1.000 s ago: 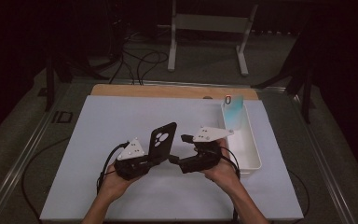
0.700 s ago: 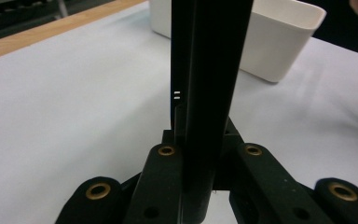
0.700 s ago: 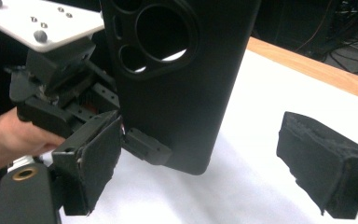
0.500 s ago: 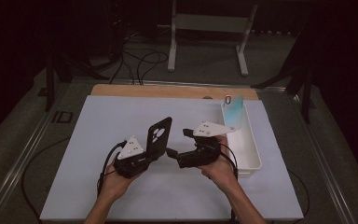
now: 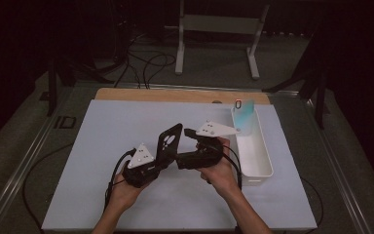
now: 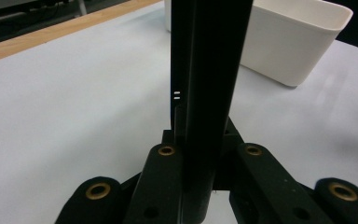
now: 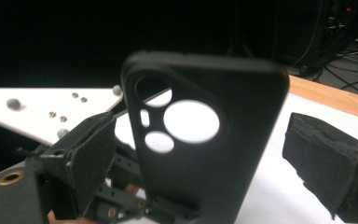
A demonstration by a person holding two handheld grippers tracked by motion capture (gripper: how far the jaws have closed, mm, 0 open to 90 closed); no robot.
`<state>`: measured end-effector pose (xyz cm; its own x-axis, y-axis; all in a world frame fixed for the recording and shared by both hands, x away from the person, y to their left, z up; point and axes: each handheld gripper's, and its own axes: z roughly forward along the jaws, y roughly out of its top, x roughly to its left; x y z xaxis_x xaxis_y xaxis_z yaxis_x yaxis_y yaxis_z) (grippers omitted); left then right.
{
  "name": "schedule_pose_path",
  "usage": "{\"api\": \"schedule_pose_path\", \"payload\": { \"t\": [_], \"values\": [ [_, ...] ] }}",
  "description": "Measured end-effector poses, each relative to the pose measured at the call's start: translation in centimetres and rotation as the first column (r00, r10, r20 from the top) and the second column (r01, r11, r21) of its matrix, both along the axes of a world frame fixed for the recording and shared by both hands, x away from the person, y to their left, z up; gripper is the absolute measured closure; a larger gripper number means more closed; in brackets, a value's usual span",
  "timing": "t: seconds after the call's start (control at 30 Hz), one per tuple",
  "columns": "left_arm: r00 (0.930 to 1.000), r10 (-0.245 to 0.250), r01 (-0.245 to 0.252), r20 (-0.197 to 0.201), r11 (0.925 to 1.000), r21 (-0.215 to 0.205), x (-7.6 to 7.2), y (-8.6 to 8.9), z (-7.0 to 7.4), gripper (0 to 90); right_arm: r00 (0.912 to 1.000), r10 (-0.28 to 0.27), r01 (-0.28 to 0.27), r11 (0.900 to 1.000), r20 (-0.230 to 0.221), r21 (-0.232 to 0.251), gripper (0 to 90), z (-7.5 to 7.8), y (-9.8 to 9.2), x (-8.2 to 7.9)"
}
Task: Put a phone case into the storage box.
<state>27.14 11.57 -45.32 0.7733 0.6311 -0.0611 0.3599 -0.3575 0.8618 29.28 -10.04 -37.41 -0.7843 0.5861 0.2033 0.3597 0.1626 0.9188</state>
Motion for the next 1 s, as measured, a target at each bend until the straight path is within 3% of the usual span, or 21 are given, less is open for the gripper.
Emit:
{"api": "schedule_pose_path", "payload": {
  "t": [0.13,0.53,1.0],
  "values": [
    [1.0000,-0.002,0.002,0.001,1.0000,0.001,-0.1,-0.3,0.0,85.6,0.9997,-0.021,0.021,1.000,-0.012,0.011,12.8,-0.1,0.4,0.1],
    [1.0000,0.002,-0.002,0.003,1.0000,0.005,-0.4,-1.0,-0.1,85.5,0.9970,-0.073,0.074,0.997,-0.025,0.036,10.9,-0.4,1.2,0.4],
    [0.9998,0.017,-0.017,0.007,0.9998,-0.005,-0.5,-1.1,0.0,85.5,0.9966,-0.080,0.081,0.996,-0.019,0.021,10.4,-0.5,1.3,0.3]
  ]
}}
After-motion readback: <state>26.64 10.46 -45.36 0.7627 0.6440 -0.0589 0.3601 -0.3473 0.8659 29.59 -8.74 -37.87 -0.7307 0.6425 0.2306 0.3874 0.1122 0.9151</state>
